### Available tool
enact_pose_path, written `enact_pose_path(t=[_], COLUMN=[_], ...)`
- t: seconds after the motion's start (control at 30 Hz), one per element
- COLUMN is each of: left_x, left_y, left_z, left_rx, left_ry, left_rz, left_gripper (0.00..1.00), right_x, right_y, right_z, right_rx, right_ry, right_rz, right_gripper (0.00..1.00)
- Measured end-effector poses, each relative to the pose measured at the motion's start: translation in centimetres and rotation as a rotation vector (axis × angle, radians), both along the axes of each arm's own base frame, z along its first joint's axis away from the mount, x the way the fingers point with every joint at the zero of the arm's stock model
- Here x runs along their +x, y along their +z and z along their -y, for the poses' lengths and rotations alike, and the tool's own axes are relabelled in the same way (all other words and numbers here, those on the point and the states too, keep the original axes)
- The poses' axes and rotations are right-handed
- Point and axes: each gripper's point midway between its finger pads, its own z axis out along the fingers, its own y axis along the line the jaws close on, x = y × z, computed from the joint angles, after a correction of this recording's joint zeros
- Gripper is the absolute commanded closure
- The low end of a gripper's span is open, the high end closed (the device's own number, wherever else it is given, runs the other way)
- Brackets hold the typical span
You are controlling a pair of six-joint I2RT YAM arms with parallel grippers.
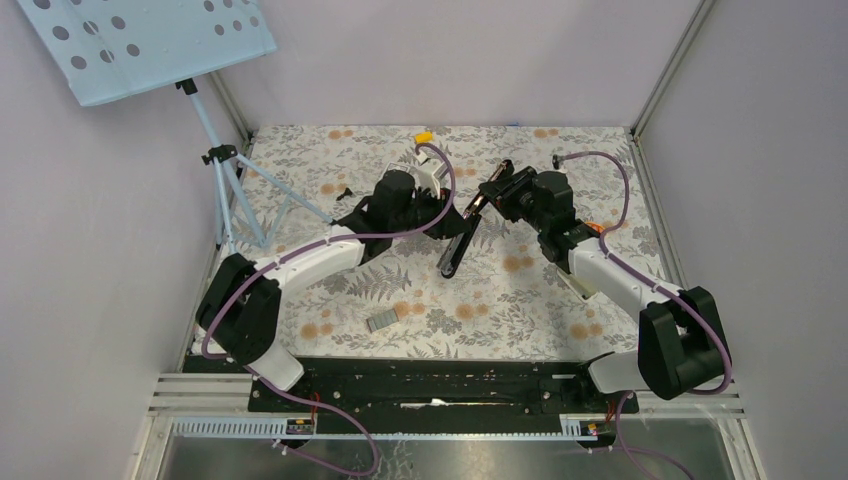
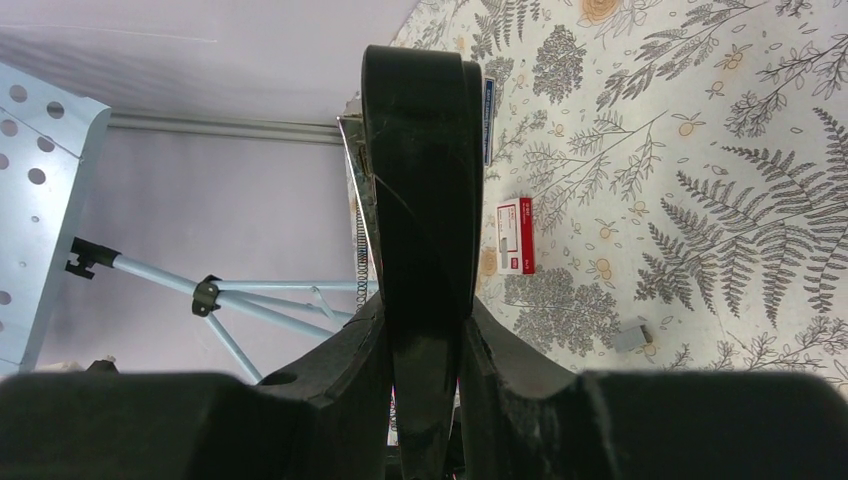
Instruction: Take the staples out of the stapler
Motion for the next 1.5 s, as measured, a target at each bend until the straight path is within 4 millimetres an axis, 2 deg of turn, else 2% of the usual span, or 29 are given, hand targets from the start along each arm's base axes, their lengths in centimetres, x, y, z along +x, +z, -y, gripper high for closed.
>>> enact_pose_path(t=[0.23, 0.37, 0.57, 0.77, 0.87, 1.0, 1.13, 1.3, 1.5], left_x=[-0.1, 0.9, 2.2, 3.6, 5.8, 10.3, 15.1, 18.8, 20.4], left_y=[-0.7, -1.8, -5.0, -5.5, -5.1, -4.5, -5.2, -9.1, -14.2], left_z=[0.3, 0.2, -0.8, -1.0, -0.6, -0.3, -0.6, -2.3, -3.9], left_rx=[0.032, 0.063, 0.145, 0.172, 0.177, 0.201, 0.244, 0.341, 0.459], left_ry=[0.01, 0.046, 0.109, 0.142, 0.177, 0.268, 0.399, 0.542, 0.605], left_rz=[-0.017, -0.021, -0.082, -0.099, -0.09, -0.075, -0.082, -0.13, -0.198], left_gripper=[1.0, 1.0, 1.0, 1.0, 1.0, 1.0, 1.0, 1.0, 1.0], right_x=[-0.4, -1.6, -3.6, -5.3, -5.9, -6.8, -7.4, -8.0, -8.2], right_y=[-0.3, 1.0, 4.7, 4.4, 4.1, 4.1, 3.7, 2.0, 0.0], right_z=[0.4, 1.0, 2.4, 4.6, 5.7, 7.1, 8.1, 9.2, 9.7], right_rx=[-0.043, -0.069, -0.086, -0.175, -0.233, -0.297, -0.36, -0.456, -0.541], right_ry=[0.004, 0.014, -0.002, -0.048, -0.071, -0.096, -0.108, -0.107, -0.078], right_rz=[-0.001, 0.026, 0.123, 0.133, 0.128, 0.13, 0.124, 0.079, 0.032], right_gripper=[0.57, 0.51, 0.47, 0.47, 0.48, 0.48, 0.47, 0.45, 0.43])
